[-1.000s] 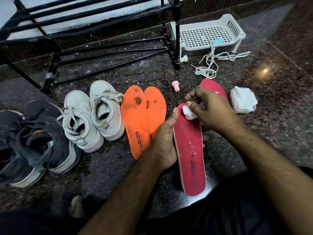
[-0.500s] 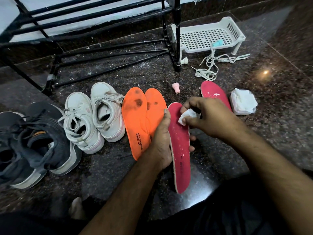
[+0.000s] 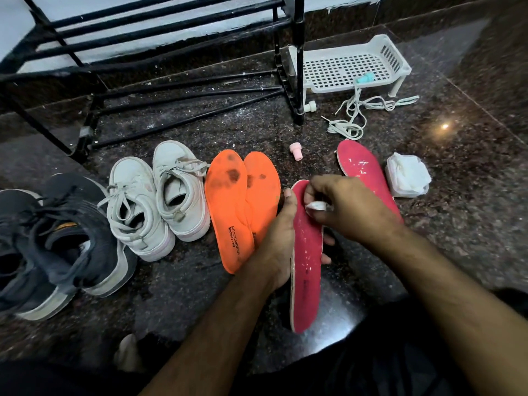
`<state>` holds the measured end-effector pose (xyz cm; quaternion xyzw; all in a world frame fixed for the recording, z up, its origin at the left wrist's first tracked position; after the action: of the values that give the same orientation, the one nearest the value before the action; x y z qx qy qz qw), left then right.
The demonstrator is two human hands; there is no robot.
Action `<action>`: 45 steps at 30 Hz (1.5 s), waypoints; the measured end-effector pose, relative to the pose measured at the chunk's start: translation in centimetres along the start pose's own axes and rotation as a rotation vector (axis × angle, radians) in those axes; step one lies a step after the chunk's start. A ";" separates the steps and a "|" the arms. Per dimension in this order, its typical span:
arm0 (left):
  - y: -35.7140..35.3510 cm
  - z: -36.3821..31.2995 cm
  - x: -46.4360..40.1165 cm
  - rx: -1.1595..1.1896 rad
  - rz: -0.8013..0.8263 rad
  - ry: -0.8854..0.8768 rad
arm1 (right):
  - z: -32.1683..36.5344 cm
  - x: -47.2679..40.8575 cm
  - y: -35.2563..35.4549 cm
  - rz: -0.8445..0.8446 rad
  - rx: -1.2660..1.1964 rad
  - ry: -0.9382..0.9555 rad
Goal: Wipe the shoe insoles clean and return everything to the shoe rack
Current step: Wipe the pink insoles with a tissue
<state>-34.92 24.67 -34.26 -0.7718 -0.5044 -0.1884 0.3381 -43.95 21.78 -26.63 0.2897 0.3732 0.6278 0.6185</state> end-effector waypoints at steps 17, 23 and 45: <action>1.6 -0.1 -1.0 0.070 -0.114 -0.021 | 0.0 0.4 4.2 -0.301 0.033 0.035; 0.5 -0.2 -0.5 0.020 -0.059 -0.015 | 0.2 -0.5 1.1 -0.178 0.116 0.039; 0.9 -0.1 -0.5 -0.050 -0.039 -0.007 | 0.9 -0.3 3.5 -0.209 -0.002 0.054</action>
<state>-34.29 24.03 -34.81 -0.7706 -0.5157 -0.2051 0.3132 -45.10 21.72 -23.21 0.2317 0.4171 0.5679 0.6707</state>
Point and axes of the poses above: each hand's wrist, its own x-axis away from the middle knuckle, its own y-axis out of the back of the hand, z = x × y, the point moved 8 cm from there along -x, towards the middle knuckle, and after that the axes turned 7 degrees about -z, right-handed, at the moved point
